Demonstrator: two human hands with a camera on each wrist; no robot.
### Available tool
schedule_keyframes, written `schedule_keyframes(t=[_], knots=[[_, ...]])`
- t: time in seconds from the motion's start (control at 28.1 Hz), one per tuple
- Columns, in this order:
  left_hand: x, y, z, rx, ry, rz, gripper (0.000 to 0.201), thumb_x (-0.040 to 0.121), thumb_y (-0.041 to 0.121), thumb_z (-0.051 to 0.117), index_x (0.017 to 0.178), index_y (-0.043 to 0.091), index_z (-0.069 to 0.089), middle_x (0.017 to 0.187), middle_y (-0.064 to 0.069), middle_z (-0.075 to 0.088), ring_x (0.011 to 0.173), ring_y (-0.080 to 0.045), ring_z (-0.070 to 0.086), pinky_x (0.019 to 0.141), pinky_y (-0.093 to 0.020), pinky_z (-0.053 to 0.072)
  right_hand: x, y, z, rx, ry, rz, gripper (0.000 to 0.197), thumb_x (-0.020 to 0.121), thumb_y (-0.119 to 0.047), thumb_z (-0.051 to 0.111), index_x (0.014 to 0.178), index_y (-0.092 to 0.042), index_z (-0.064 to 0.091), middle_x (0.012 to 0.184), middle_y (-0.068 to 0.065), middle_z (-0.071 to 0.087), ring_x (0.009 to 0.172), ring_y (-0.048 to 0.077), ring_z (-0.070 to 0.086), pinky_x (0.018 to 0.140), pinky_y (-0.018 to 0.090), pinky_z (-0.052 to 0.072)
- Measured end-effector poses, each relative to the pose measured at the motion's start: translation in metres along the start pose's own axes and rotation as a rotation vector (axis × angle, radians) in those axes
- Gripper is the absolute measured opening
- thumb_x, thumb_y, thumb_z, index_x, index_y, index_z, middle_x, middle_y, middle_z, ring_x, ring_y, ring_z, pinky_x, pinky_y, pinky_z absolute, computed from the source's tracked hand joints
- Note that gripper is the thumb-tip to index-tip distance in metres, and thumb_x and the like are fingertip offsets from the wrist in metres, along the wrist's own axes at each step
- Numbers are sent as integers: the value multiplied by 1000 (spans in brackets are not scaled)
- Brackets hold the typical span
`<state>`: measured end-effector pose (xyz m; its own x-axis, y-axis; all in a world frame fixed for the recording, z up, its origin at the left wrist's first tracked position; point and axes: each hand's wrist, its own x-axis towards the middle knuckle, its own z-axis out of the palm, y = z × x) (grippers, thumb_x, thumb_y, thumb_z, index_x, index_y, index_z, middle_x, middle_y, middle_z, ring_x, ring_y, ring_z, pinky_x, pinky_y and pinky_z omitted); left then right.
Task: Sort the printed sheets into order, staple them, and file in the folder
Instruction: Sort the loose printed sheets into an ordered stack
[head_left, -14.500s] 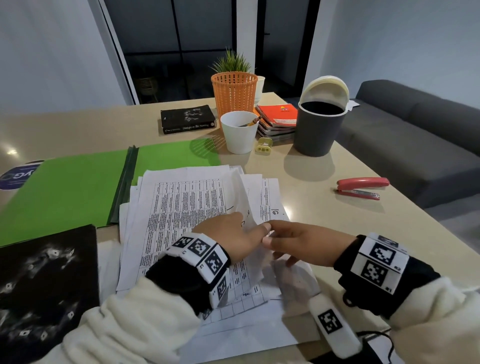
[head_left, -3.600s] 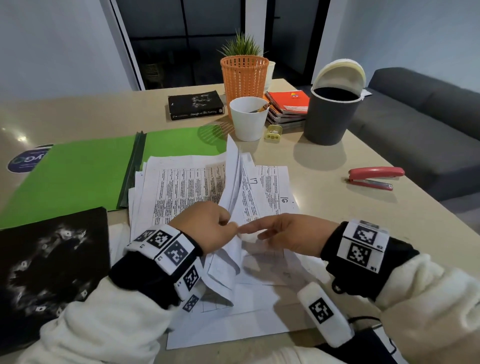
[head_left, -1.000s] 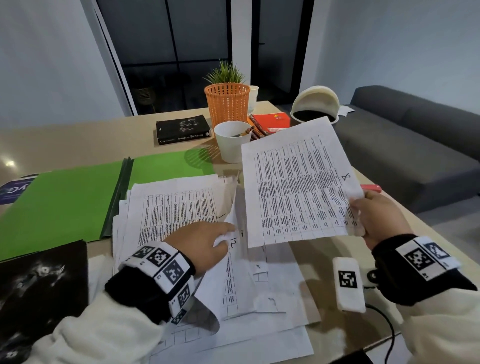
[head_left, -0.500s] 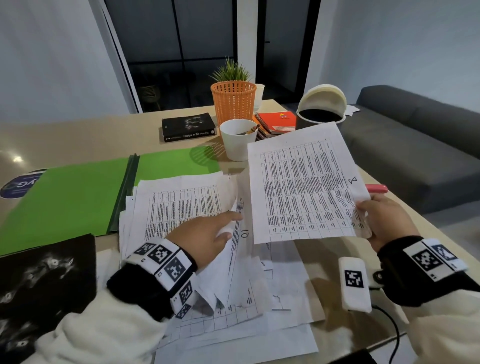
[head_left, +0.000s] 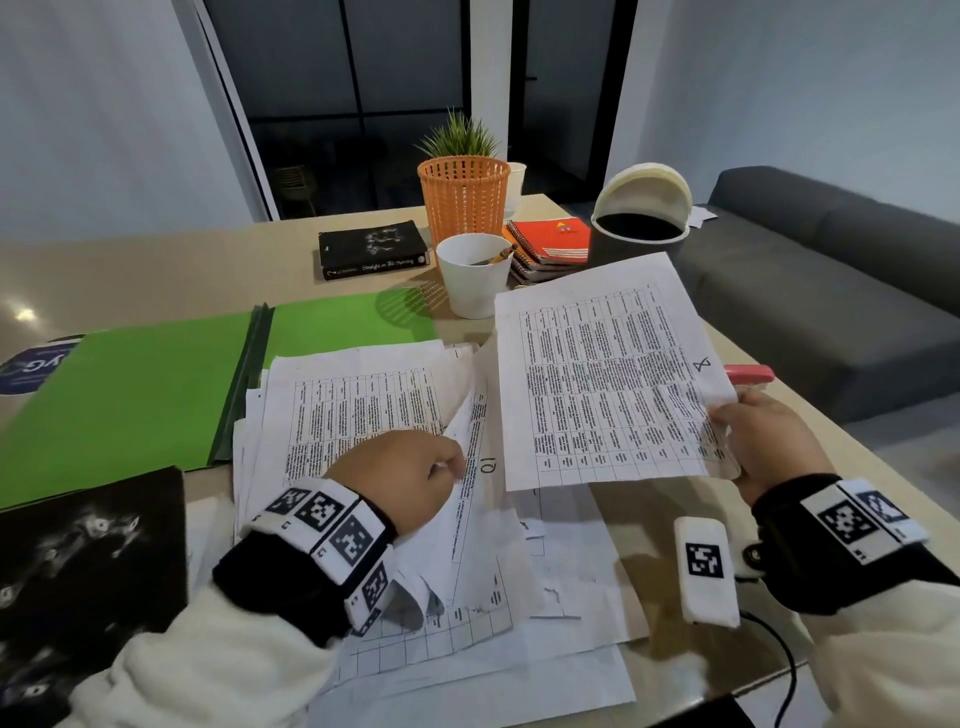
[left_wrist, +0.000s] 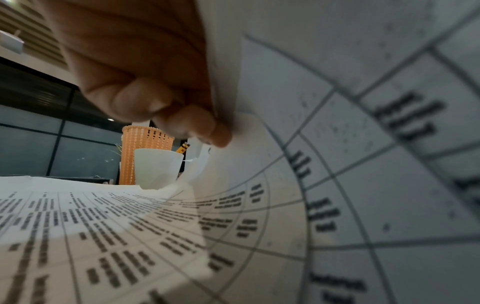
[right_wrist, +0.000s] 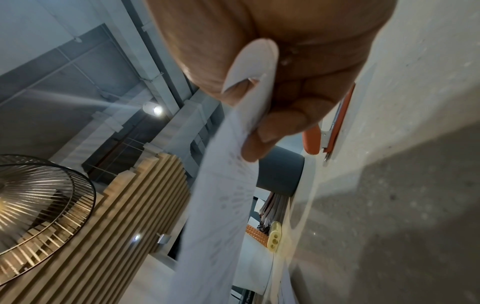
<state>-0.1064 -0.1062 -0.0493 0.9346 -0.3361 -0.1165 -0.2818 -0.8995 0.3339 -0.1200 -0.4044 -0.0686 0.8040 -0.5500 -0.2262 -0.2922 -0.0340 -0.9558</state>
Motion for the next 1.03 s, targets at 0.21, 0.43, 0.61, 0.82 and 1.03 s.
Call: schedule_keyframes(t=[0.21, 0.43, 0.61, 0.82, 1.03], knots=[[-2, 12, 11, 224, -126, 93, 36, 74, 63, 58, 86, 30, 48, 106, 14, 48, 91, -13, 52, 68, -27, 35, 1, 3, -4, 1, 28, 10, 25, 90, -4, 40, 85, -17, 61, 91, 12, 70, 89, 33, 68, 89, 58, 50], [-3, 13, 13, 195, -73, 94, 35, 88, 50, 48, 118, 34, 42, 126, 11, 49, 93, -14, 52, 76, -27, 39, 4, 4, -5, 5, 35, 10, 24, 90, -5, 40, 86, -16, 62, 91, 12, 71, 88, 33, 69, 88, 58, 51], [-1, 9, 11, 174, -66, 51, 68, 93, 41, 39, 149, 33, 0, 143, 5, 42, 118, -19, 51, 97, -33, 43, 5, 7, -4, -3, 21, 3, 23, 90, -5, 41, 92, -15, 61, 93, 14, 71, 86, 32, 70, 86, 55, 53], [0, 8, 12, 74, -59, 111, 46, 89, 43, 46, 132, 36, 31, 128, 12, 49, 106, -14, 54, 86, -26, 42, 6, 8, -7, -20, 24, -2, 23, 88, -7, 42, 97, -15, 62, 96, 12, 72, 86, 30, 70, 85, 54, 54], [0, 12, 13, 126, -196, 119, 34, 87, 64, 36, 115, 48, 47, 104, 16, 46, 92, -8, 50, 78, -28, 39, 4, 6, -5, -32, 24, -1, 23, 87, -8, 42, 93, -16, 62, 94, 11, 72, 88, 31, 70, 85, 57, 53]])
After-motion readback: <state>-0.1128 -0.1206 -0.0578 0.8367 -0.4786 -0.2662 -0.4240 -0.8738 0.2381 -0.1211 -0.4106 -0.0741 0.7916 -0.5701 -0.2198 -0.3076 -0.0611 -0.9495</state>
